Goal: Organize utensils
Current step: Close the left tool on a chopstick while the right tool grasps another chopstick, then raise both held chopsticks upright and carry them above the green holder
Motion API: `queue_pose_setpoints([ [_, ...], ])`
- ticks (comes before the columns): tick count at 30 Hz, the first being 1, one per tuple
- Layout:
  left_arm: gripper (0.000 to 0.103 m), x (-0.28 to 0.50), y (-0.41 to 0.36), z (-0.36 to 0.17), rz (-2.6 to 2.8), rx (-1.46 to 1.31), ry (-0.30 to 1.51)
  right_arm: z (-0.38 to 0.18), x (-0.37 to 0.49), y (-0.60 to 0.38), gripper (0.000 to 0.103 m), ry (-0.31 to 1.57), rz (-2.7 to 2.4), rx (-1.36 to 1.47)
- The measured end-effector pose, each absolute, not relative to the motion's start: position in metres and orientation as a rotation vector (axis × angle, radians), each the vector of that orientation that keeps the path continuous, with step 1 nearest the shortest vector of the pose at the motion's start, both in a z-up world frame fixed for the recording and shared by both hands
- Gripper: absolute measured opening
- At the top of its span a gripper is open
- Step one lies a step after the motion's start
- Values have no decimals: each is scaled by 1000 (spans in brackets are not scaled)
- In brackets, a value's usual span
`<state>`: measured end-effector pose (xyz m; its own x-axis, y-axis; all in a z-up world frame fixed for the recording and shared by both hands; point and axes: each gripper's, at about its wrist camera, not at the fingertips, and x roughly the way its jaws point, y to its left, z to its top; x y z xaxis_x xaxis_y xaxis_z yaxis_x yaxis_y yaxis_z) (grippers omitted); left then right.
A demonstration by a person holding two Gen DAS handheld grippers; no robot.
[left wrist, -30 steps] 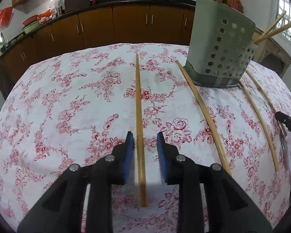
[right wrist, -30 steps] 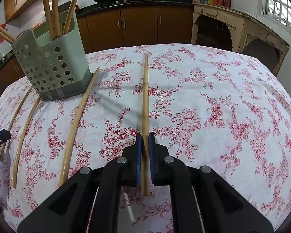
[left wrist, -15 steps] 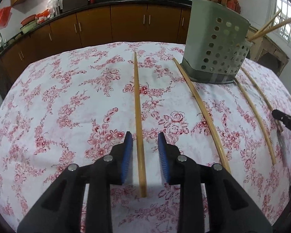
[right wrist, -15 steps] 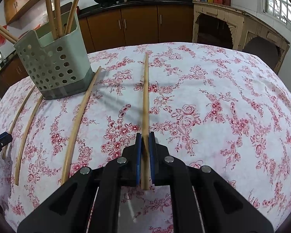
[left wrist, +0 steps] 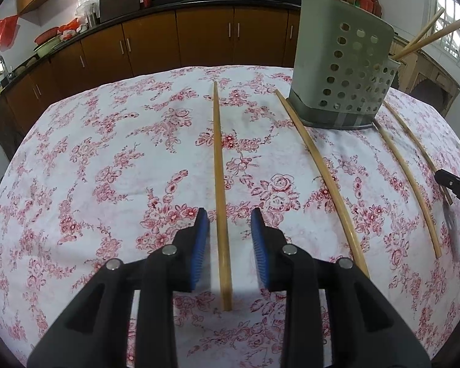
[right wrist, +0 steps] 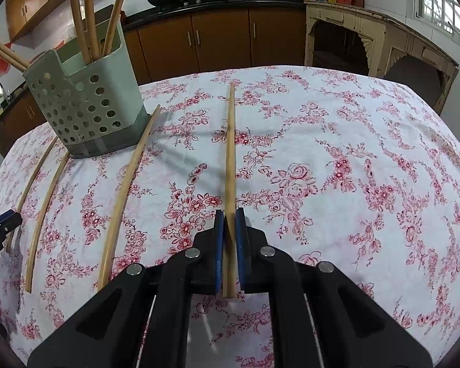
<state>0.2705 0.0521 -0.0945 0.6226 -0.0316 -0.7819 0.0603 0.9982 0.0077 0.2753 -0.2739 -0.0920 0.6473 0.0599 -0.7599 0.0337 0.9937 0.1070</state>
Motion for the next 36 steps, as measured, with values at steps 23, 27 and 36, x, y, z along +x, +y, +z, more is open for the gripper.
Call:
queue_pose_setpoints([
  [23,8,266,58,-94,-26,-17,895,-92,273,-278,8,864,29,140],
  [27,8,264,60,-92,-47,-38,911,-84,264,-277,8,834,46,135],
  [36,8,244,62,-68,-82,-56,864,-35,237,-281,8,667,68,113],
])
